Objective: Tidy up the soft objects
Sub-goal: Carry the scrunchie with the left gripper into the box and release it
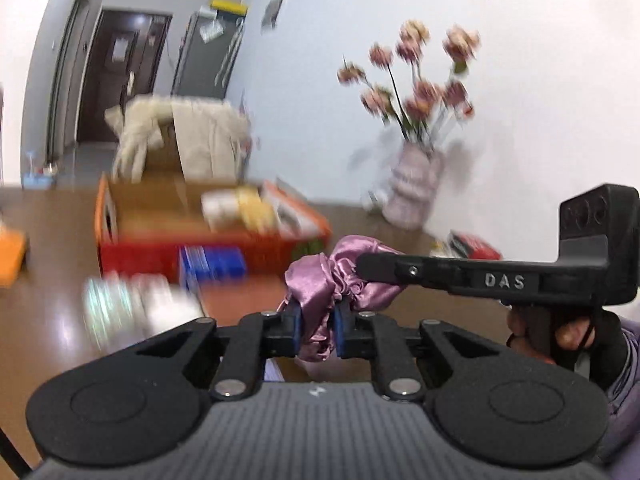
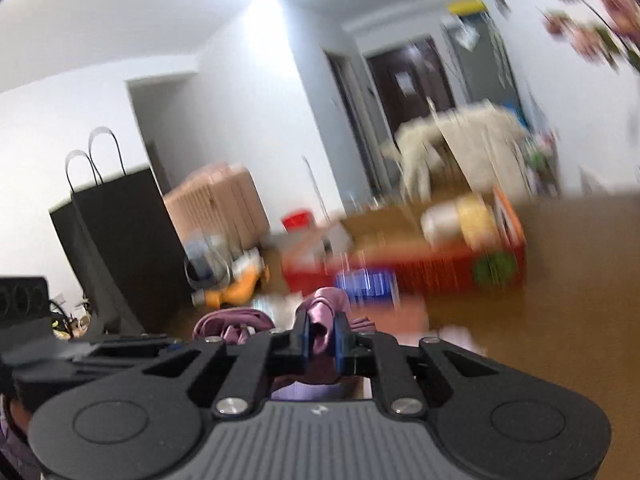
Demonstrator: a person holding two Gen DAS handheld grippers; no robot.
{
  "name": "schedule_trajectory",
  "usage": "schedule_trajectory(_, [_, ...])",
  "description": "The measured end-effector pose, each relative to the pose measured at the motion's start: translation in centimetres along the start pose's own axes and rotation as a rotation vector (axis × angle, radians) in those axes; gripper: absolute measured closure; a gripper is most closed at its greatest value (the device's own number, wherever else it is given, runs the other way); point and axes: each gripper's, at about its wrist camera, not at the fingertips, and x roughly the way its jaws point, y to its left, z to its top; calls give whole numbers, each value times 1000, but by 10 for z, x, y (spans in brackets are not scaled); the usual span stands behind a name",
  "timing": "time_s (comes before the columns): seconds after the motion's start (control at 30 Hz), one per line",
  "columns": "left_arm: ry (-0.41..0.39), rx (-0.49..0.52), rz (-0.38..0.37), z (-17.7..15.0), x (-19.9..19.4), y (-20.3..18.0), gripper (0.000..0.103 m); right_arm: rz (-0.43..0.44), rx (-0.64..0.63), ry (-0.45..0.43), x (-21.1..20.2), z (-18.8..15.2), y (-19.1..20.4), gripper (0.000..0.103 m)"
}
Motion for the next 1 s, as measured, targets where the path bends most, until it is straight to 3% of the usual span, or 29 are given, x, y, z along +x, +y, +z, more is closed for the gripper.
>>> schedule_trajectory(0.1, [-32, 11, 46, 60, 33, 28, 87, 16, -46, -56, 42, 59, -12, 92])
schedule_trajectory(0.27, [6, -26, 167, 128, 123, 93, 87, -34, -52, -6, 152, 136, -41, 92])
schedule_trajectory(0.37, [57, -106, 167, 133, 178, 142, 87, -94, -19, 68, 231, 153, -66, 92])
schedule_trajectory(0.47, [124, -174, 269, 121, 229, 189, 86, -120, 33, 169, 312, 148, -93, 92])
schedule_trajectory(0.57, [168, -160, 347, 118, 254, 206, 85, -124, 104, 262, 371, 137, -113, 92])
schedule_trajectory(0.63, [200, -110, 420, 118, 263, 208, 81, -123, 119, 277, 386, 129, -115, 91])
schedule_trajectory(0.67, [200, -100, 460, 118, 266, 210, 78, -121, 164, 296, 390, 127, -117, 84])
schedule_trajectory(0.8, [216, -192, 426, 123, 268, 230, 60, -140, 261, 294, 385, 121, -128, 57])
schedule_trajectory(0.83, [215, -210, 414, 126, 269, 233, 59, -163, 268, 289, 384, 120, -129, 56])
schedule_trajectory(1.0, [167, -227, 418, 139, 257, 232, 28, -189, 239, 222, 365, 126, -127, 55])
